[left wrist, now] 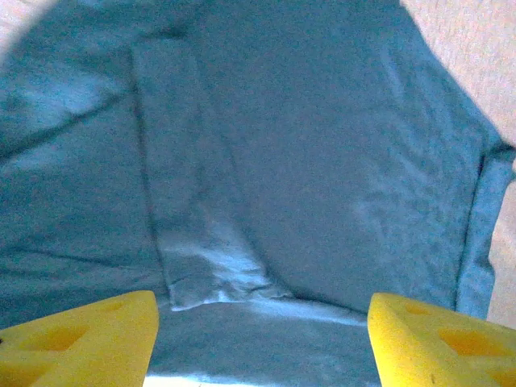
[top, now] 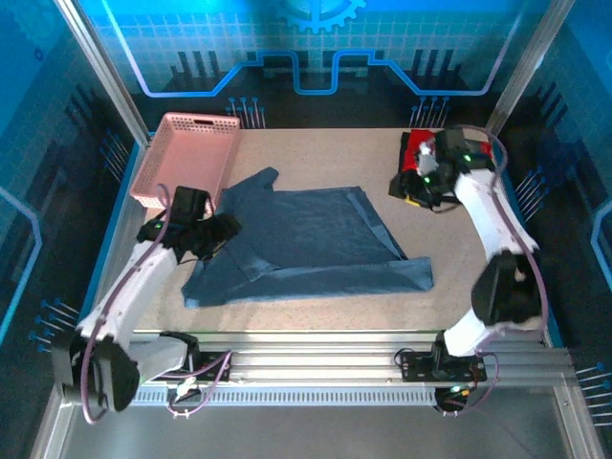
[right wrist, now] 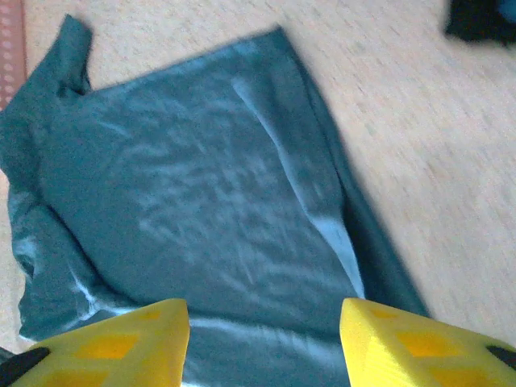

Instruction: Fold and stack the t-shirts

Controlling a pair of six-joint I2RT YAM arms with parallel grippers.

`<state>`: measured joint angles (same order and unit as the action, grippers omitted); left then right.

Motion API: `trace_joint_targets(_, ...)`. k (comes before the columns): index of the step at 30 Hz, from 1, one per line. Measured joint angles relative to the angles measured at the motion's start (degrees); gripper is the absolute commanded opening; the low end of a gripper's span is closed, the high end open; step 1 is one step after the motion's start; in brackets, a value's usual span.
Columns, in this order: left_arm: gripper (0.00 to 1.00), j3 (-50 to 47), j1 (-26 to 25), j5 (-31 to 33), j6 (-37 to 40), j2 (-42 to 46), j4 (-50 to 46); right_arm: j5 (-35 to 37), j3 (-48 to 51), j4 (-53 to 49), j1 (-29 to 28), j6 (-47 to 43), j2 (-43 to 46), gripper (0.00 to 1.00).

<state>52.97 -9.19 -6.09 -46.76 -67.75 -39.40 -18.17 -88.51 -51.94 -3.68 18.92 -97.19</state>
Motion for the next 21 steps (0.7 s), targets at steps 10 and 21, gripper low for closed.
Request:
trace_joint_targets(10, 0.7, -3.23, -1.38, -8.63, 1.51, -6.47, 7.85, -1.33, -23.41, -1.14, -5.55, -6.34, -30.12, 0.51)
trace_joint_targets(21, 0.7, -8.74, -0.83, -10.03, 1.7, -9.18, 8.98, 2.16, -32.3, -4.0, -6.45, -6.97, -40.54, 0.49)
